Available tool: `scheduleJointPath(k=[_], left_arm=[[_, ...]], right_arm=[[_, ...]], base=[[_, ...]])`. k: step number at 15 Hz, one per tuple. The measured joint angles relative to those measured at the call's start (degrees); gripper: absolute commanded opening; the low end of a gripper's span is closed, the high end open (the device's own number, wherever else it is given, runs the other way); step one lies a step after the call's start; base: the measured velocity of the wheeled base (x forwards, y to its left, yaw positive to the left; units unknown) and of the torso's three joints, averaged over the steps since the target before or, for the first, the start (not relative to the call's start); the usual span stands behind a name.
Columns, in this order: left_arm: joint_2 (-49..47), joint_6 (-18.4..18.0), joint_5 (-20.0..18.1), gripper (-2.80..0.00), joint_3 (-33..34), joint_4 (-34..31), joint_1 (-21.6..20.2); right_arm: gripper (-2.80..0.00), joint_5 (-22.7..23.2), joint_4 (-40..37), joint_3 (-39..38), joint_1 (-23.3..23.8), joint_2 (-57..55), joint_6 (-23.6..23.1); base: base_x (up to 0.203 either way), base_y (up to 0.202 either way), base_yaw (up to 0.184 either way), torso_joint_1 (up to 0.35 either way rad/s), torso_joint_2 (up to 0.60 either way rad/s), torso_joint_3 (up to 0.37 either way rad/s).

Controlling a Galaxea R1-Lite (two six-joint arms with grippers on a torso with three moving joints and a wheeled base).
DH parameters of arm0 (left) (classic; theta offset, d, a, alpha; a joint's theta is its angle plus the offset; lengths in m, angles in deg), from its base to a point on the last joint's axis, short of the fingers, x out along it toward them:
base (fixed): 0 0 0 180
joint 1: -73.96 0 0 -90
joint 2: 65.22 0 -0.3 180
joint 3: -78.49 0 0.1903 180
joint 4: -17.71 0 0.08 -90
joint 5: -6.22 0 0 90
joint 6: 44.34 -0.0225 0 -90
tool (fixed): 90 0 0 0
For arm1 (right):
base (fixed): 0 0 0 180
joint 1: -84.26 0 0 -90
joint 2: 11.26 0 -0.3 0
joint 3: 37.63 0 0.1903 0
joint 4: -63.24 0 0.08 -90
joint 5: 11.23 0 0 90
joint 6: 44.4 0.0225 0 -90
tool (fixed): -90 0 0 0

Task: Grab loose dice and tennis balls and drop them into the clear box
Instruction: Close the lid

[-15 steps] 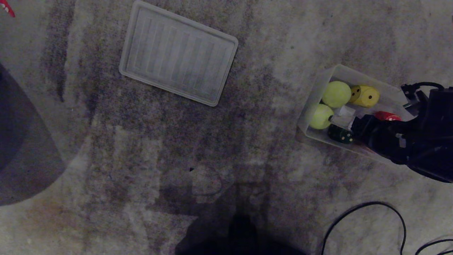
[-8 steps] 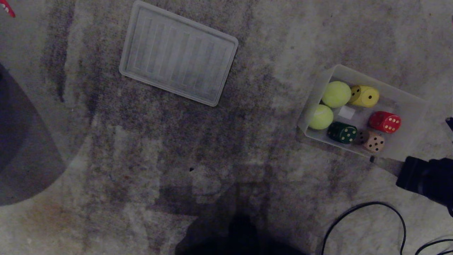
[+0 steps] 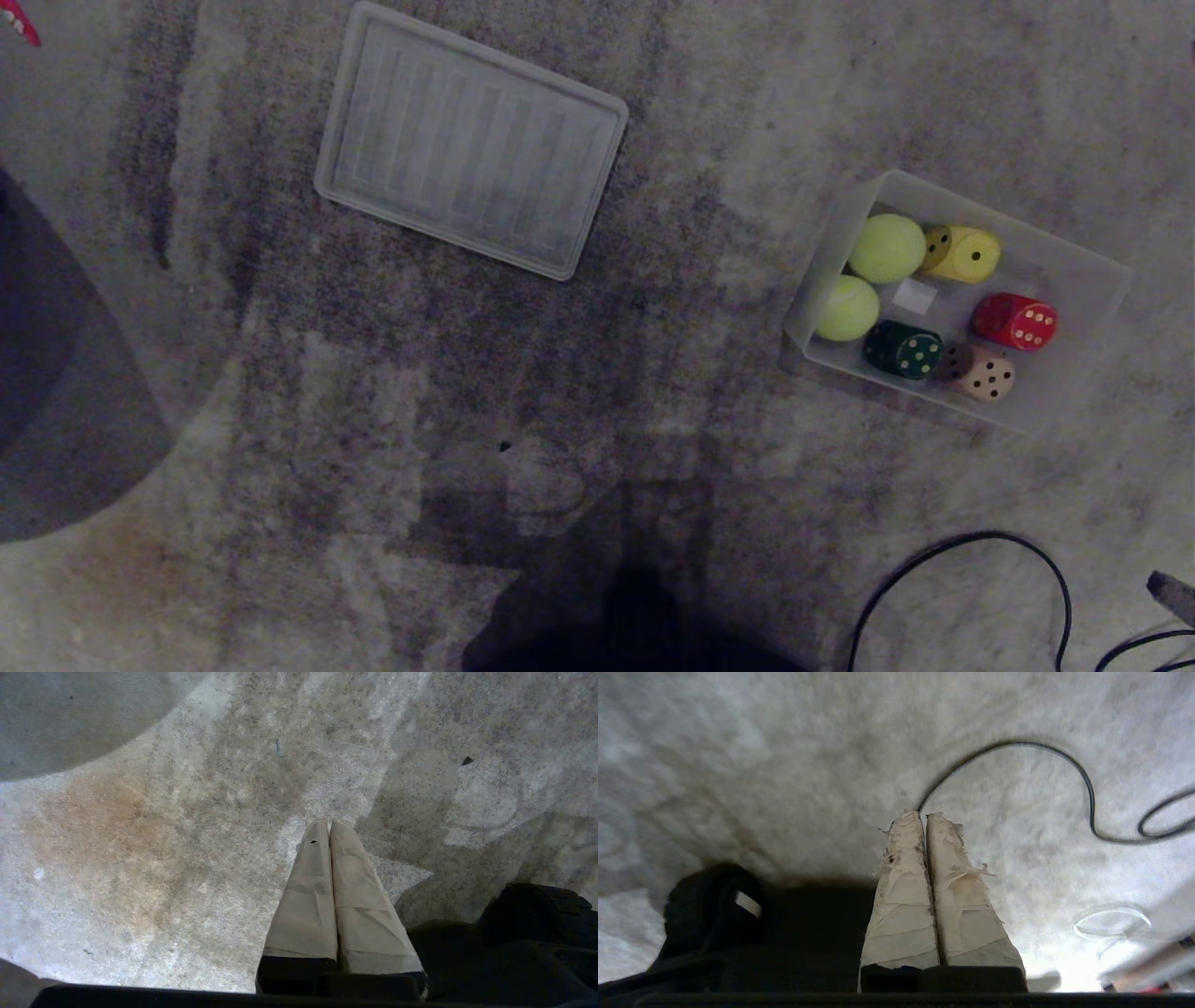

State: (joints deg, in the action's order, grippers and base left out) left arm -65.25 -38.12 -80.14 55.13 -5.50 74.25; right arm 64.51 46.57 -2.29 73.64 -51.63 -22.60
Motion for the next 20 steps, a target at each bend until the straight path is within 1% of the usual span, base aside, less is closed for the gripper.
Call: scheduleJointPath(k=[2,5,8,11,15,20], left_arm=[[0.0,-0.02,0.03,-2.8,0.0,0.0,0.01],[0.0,0.0,0.03,-2.8,0.0,0.0,0.01],[0.0,-0.02,0.0,-2.8,0.0,0.0,0.0],[0.0,0.01,0.0,-2.8,0.0,0.0,0.0],[0.0,-0.02,0.03,-2.8,0.0,0.0,0.0],[0.0,0.04,0.03,-2.8,0.0,-0.02,0.0]], right_arm=[[-2.8,2.67,-2.44,-1.28,2.03,5.72,-2.11],[-2.8,7.09,-8.31,-3.02,6.0,16.29,-5.96],[-2.8,8.67,-12.33,-6.36,8.47,26.53,-10.24],[-2.8,10.58,-14.58,-7.87,9.44,34.71,-13.87],[-2.8,12.58,-15.01,-8.54,9.74,39.27,-17.17],[-2.8,12.77,-15.12,-8.65,9.77,40.18,-16.99]], base=[[0.0,0.0,0.0,0.0,0.0,0.0],[0.0,0.0,0.0,0.0,0.0,0.0],[0.0,0.0,0.0,0.0,0.0,0.0],[0.0,0.0,0.0,0.0,0.0,0.0],[0.0,0.0,0.0,0.0,0.0,0.0],[0.0,0.0,0.0,0.0,0.0,0.0]])
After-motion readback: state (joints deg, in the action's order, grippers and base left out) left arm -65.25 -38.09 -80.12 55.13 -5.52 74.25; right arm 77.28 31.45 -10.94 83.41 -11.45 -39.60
